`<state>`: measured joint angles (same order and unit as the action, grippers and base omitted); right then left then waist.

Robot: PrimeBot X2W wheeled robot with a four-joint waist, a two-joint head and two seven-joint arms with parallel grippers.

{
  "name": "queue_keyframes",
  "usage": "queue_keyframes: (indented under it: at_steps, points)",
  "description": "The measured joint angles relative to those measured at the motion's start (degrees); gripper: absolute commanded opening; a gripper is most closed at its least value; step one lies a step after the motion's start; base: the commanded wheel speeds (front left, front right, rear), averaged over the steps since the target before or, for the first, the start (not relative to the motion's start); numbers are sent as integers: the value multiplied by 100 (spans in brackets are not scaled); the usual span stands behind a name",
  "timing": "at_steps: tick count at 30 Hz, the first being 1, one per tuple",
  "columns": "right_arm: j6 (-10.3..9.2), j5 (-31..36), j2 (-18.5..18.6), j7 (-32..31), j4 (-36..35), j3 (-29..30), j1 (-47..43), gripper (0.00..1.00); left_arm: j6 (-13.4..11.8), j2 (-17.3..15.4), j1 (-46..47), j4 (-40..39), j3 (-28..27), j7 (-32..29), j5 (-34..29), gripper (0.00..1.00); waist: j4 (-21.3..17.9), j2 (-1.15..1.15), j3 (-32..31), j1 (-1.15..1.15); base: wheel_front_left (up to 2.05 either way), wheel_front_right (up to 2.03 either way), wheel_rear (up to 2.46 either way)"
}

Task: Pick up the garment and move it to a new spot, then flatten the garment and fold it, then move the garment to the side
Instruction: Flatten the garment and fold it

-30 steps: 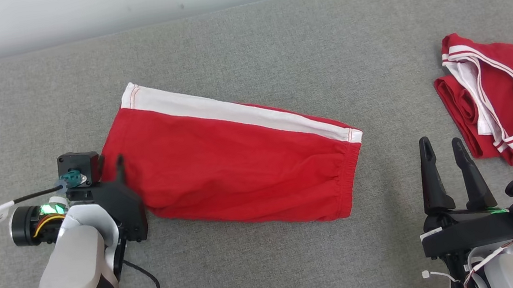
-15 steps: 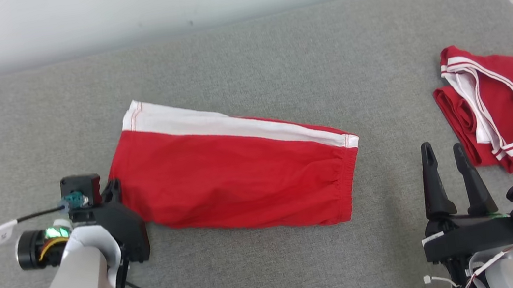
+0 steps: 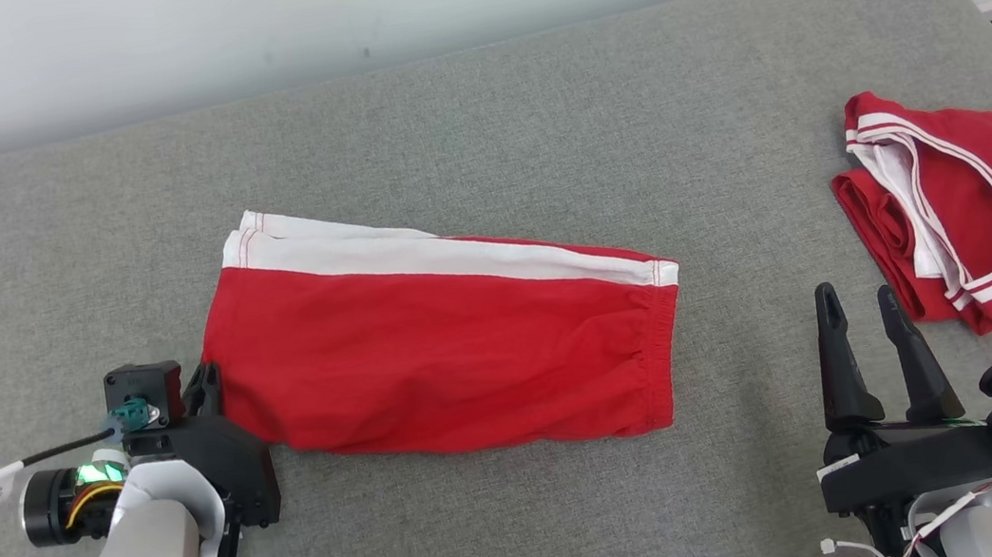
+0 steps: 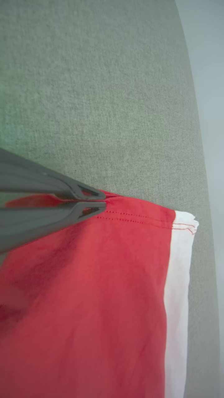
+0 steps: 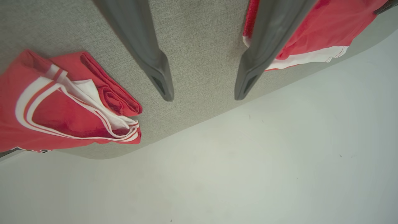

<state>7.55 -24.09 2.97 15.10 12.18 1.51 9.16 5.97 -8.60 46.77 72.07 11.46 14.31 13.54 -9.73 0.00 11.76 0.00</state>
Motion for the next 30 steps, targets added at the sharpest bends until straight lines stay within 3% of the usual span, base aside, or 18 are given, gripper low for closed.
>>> queue_keyframes:
  at_steps: [9,10,11,20,30]
  points:
    - [0,-18,-3,-1,99,-9,-109,100,-36,32,-231,34,-9,33,93,0,72,0,-198,0,0,0,0]
    - [0,-32,-3,0,110,-23,-111,100,-40,29,-282,-2,-5,41,100,35,85,0,-235,0,0,0,0]
    - [0,-45,-4,-1,119,-30,-112,100,-55,24,-336,-59,-1,56,100,100,98,0,-274,0,0,0,0]
    - [0,109,-5,-1,124,91,-426,100,-356,-36,-1639,-1763,-281,73,98,100,241,0,-740,0,0,0,0]
    - [0,354,-10,0,4,327,-808,100,-453,125,-3417,-3731,-693,74,-146,100,631,-1,-1126,-1,0,0,0]
